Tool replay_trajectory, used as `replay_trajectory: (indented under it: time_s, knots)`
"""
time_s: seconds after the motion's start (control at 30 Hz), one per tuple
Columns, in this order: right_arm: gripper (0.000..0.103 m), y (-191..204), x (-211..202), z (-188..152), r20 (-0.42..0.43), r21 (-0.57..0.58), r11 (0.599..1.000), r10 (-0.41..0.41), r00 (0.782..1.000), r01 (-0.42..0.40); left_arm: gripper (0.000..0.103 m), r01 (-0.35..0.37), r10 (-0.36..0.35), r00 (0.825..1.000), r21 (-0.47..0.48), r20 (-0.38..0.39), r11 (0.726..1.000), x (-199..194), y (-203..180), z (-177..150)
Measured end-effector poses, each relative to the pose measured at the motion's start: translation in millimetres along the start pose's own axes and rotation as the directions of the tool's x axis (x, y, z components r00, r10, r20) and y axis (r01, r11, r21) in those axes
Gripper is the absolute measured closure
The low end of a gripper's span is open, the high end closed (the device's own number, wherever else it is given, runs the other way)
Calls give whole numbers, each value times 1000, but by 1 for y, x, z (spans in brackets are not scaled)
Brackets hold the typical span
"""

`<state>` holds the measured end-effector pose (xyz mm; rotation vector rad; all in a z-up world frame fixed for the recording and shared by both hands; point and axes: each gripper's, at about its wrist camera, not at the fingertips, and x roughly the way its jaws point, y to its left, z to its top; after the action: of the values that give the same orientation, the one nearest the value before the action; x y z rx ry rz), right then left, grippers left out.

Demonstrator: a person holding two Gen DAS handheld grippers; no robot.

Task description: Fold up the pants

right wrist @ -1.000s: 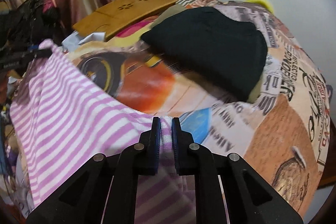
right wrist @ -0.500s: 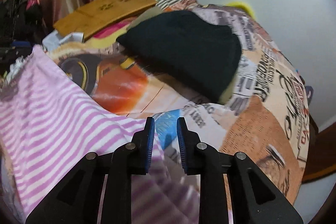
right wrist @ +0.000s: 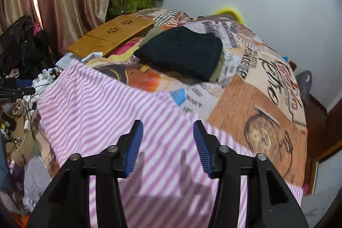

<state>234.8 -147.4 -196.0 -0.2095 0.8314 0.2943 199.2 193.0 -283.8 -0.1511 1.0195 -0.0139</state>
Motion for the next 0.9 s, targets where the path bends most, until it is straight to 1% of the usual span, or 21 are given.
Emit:
replay_trajectory:
  time_s: [0.1,0.23,0.33,0.43,0.5,0.6,0.67,0.83,0.87,0.9]
  knots:
    - [54,0,-7,-19,-4,20,999,-32,999,32,44,41,-41,999,-59,-9,997,3,3,-14]
    - [54,0,-9,-42,-22,26,995,-97,995,97,44,117,-113,993,-119,36,986,0,0,-18]
    - [54,-2,-10,-58,-38,44,991,-128,991,129,44,161,-156,987,-128,48,979,2,-9,-16]
    - [54,-6,-7,-71,-60,77,988,-130,990,135,44,179,-177,984,-133,26,975,12,-17,-11]
    - [53,-8,-4,-79,-75,95,986,-128,989,135,44,177,-178,984,-147,8,973,22,-20,-10]
    - [53,-7,1,-88,-92,106,986,-118,989,127,44,128,-134,991,-156,-27,979,36,-22,-10]
    - [52,-6,2,-92,-87,111,986,-115,990,124,44,138,-147,989,-180,-35,974,42,-21,-12]
    - [51,-7,2,-96,-71,136,985,-98,993,107,44,159,-166,986,-241,-11,957,42,-14,-11]
    - [50,-8,2,-97,-68,140,985,-93,993,102,44,156,-161,987,-252,-1,955,42,-12,-10]
    - [50,-9,3,-97,-67,144,985,-88,994,97,47,148,-152,988,-253,4,956,41,-11,-10]
